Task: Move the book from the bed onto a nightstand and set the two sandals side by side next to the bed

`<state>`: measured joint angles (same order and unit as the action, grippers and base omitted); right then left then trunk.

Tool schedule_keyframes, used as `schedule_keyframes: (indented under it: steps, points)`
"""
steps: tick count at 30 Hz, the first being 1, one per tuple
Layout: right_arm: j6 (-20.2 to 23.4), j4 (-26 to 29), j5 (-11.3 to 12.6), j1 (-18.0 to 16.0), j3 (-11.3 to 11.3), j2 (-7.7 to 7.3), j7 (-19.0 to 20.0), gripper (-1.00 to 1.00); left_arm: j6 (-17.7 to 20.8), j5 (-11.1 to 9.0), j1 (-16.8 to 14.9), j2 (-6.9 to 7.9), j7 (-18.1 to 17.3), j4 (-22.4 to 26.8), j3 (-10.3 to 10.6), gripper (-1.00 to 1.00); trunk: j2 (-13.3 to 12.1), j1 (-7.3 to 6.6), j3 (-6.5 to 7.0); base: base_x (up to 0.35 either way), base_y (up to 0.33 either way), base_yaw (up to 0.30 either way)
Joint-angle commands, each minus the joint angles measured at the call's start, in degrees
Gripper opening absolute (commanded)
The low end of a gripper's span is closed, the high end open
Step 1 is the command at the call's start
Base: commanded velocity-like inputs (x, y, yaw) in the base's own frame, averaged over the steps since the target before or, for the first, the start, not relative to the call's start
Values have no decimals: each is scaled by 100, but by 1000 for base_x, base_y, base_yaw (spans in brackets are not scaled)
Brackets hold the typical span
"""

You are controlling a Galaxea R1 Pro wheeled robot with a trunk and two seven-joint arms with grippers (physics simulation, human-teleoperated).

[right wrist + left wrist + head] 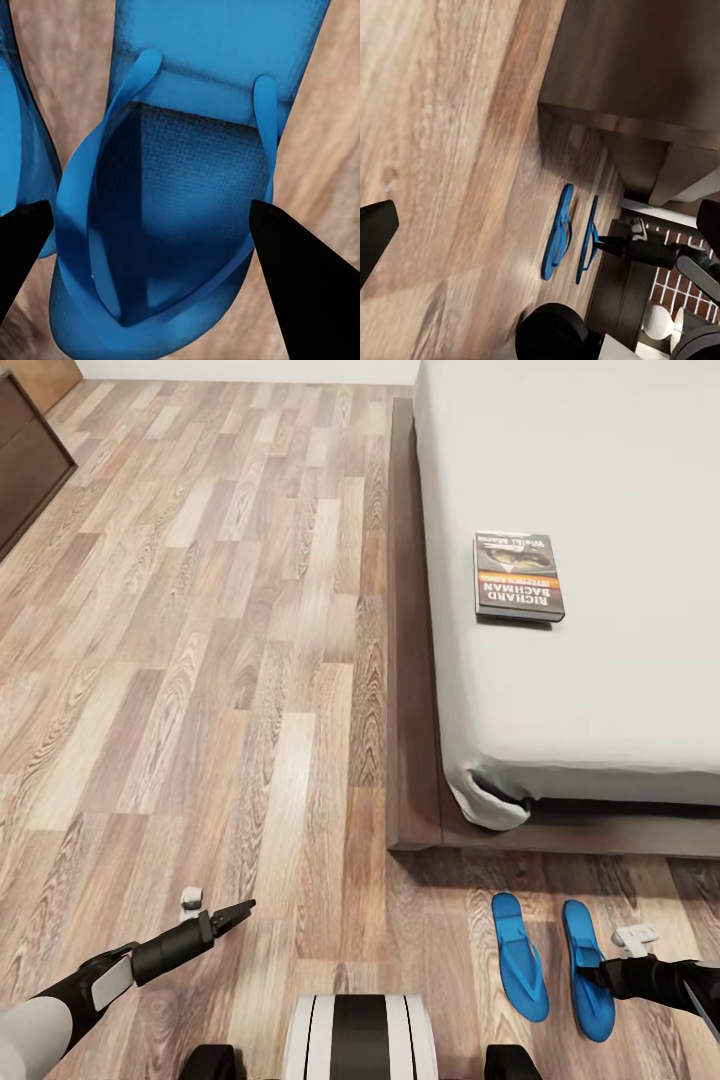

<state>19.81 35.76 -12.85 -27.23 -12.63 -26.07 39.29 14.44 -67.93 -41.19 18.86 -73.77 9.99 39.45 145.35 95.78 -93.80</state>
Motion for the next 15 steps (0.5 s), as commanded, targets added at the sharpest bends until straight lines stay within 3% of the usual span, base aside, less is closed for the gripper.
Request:
schedule_keyframes:
  steps: [1, 4, 8, 12, 15]
  points:
    - [27, 9, -42, -2, -28, 5, 42, -100, 60, -55, -3, 4, -15, 3, 45, 100, 1, -1, -3, 0, 0, 0]
    - [-99, 7, -42, -2, -28, 7, 31, -100, 59, -55, -3, -1, -15, 3, 45, 100, 1, -1, -3, 0, 0, 0]
    - [-702, -45, -42, -2, -29, 14, 27, -100, 59, -54, -3, -5, -15, 3, 45, 100, 1, -1, -3, 0, 0, 0]
    - [-831, -59, -42, -2, -29, 33, 20, -100, 59, -55, -3, -5, -4, 3, 45, 100, 1, -1, -3, 0, 0, 0]
    - [-844, -60, -48, -2, -29, 110, -223, -100, 59, -54, -3, -10, 1, 3, 48, 100, 1, -1, -3, 0, 0, 0]
